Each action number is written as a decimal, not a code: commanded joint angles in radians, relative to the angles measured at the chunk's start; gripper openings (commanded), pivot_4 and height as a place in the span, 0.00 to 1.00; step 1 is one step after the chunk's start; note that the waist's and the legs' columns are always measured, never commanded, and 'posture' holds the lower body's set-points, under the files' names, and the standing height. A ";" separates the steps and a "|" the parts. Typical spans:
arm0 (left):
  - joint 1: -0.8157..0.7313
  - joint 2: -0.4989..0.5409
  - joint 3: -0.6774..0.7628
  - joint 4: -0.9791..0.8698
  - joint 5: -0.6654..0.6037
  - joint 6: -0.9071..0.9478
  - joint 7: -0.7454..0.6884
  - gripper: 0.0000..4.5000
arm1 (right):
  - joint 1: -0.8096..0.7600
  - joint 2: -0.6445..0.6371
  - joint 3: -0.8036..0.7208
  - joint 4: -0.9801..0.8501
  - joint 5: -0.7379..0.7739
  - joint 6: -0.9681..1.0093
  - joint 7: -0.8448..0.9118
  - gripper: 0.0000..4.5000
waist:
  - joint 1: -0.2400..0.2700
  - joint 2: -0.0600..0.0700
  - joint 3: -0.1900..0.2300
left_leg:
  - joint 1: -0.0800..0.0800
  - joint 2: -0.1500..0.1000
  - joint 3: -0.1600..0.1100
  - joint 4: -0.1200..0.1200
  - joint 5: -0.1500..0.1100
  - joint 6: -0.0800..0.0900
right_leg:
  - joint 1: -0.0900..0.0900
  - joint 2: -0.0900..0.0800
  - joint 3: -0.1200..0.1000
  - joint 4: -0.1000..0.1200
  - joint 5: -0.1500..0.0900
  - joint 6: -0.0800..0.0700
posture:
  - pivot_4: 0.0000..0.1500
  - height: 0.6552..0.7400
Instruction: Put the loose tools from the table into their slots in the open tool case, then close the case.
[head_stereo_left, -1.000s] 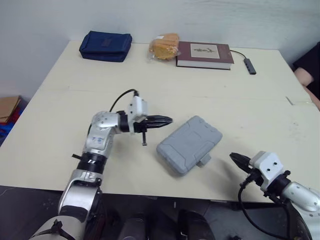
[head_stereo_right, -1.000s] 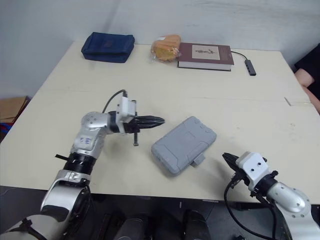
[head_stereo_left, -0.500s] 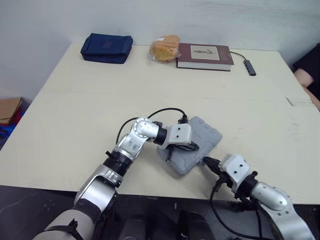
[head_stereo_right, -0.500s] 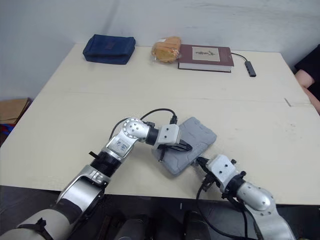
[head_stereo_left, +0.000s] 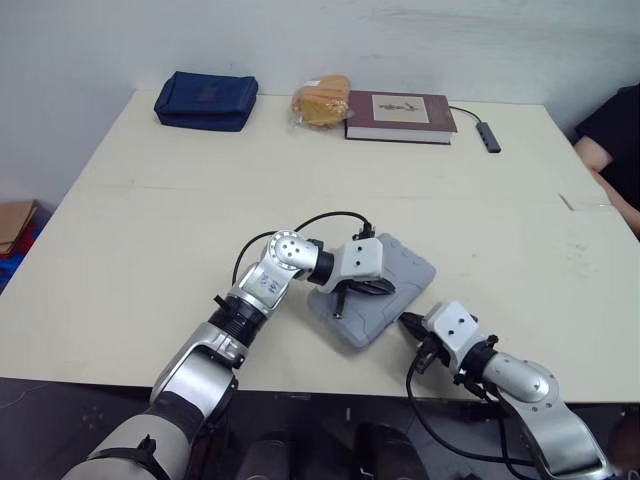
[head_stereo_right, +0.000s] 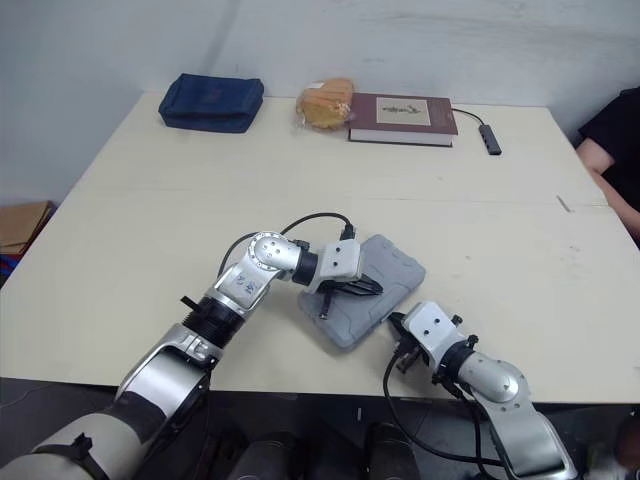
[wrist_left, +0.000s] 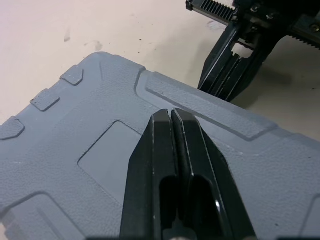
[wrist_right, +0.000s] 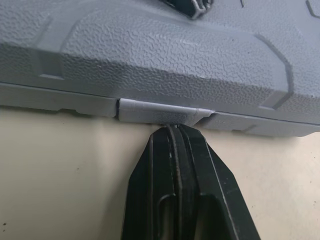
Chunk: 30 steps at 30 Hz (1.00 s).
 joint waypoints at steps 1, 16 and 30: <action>0.032 0.015 -0.081 0.105 0.095 0.017 0.004 0.01 | -0.039 0.009 0.003 -0.013 0.023 0.015 0.015 0.00 | -0.001 0.000 0.000 | 0.000 0.000 0.000 0.000 0.000 0.000 | 0.000 0.000 0.000 0.000 0.000 0.000 | 1.00 1.00; 0.041 -0.001 -0.103 0.173 0.101 -0.023 -0.014 0.01 | -0.125 0.036 0.014 0.073 0.083 -0.033 0.117 0.00 | -0.021 -0.006 -0.003 | 0.003 0.005 -0.001 -0.001 -0.002 -0.005 | 0.002 0.001 -0.003 0.001 -0.003 -0.005 | 1.00 1.00; 0.066 0.105 0.236 0.018 -0.254 -0.218 -0.145 0.01 | 0.198 -0.166 -0.301 -0.138 0.210 -0.230 0.293 0.00 | 0.002 0.004 0.006 | -0.004 0.006 0.000 -0.002 -0.002 -0.008 | -0.007 0.004 -0.005 0.003 -0.005 -0.008 | 1.00 1.00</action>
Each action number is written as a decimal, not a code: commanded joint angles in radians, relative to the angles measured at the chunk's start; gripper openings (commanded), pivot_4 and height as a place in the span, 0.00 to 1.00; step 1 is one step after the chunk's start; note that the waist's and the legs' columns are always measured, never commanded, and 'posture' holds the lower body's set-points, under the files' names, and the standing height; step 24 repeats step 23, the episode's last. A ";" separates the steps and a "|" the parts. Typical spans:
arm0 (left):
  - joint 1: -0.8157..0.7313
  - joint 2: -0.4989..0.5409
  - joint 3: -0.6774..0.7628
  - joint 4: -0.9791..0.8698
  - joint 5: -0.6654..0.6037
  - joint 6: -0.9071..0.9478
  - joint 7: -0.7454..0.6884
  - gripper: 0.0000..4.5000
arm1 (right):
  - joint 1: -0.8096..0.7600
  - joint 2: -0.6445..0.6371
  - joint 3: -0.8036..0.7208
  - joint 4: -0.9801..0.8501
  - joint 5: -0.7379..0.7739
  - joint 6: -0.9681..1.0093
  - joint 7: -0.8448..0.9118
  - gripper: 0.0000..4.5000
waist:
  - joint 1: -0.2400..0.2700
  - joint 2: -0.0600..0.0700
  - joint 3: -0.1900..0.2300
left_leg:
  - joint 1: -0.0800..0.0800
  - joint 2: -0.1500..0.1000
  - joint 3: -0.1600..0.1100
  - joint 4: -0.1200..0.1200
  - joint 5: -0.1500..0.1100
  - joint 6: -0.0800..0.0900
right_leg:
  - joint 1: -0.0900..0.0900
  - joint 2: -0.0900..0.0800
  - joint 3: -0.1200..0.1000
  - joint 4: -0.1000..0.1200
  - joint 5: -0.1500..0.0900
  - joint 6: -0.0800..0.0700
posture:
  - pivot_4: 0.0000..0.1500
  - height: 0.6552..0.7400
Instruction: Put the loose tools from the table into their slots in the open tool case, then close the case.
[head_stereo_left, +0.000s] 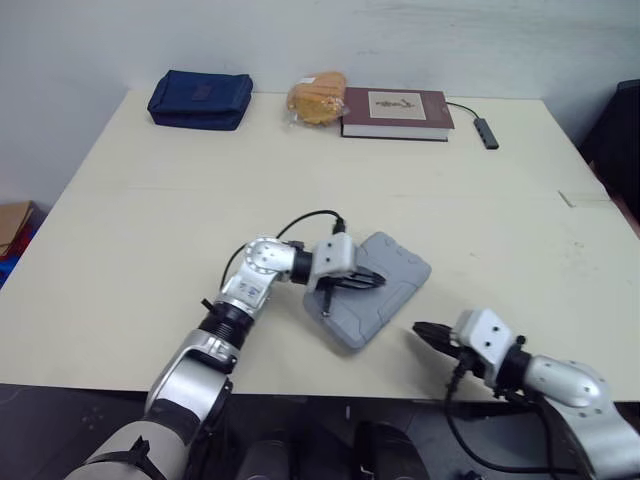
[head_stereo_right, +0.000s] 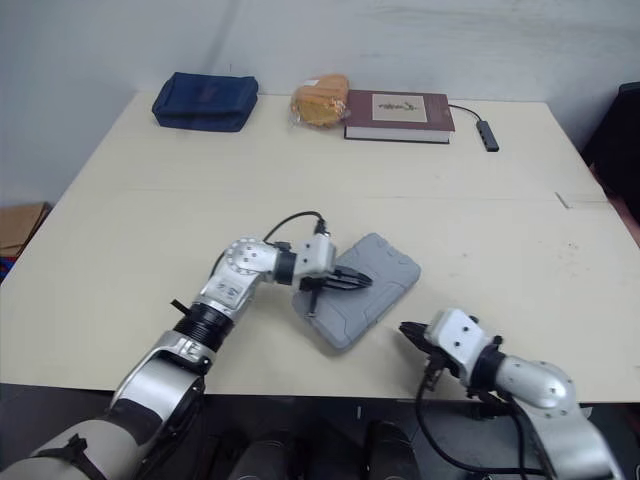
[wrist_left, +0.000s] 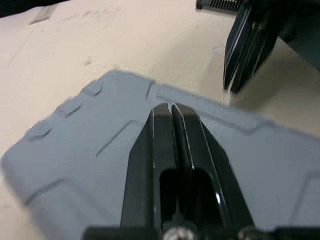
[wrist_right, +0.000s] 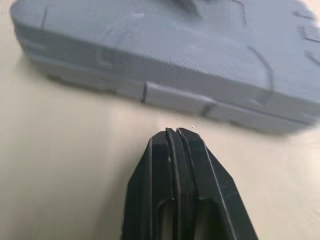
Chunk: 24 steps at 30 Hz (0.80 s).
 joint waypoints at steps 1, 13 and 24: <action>0.023 0.112 0.116 -0.095 -0.107 0.052 -0.058 0.06 | 0.089 -0.027 -0.182 -0.097 0.138 -0.055 0.073 0.07 | 0.005 0.001 0.002 | -0.001 -0.001 0.001 0.000 0.001 0.000 | -0.001 0.003 0.000 0.001 0.000 0.000 | 1.00 1.00; 0.308 0.537 0.385 -0.114 -0.113 0.107 0.030 1.00 | 0.200 -0.163 -0.605 -0.004 0.208 -0.151 0.266 1.00 | 0.008 0.000 0.007 | -0.001 0.000 0.001 -0.004 -0.001 0.001 | -0.001 0.000 0.002 -0.001 0.000 0.000 | 1.00 1.00; 0.382 0.596 0.433 -0.096 -0.106 0.080 0.108 1.00 | 0.073 -0.204 -0.558 0.083 0.181 -0.159 0.259 1.00 | 0.011 0.002 0.010 | -0.001 -0.001 0.000 -0.005 -0.001 0.001 | -0.002 -0.004 0.002 -0.003 0.000 0.001 | 1.00 1.00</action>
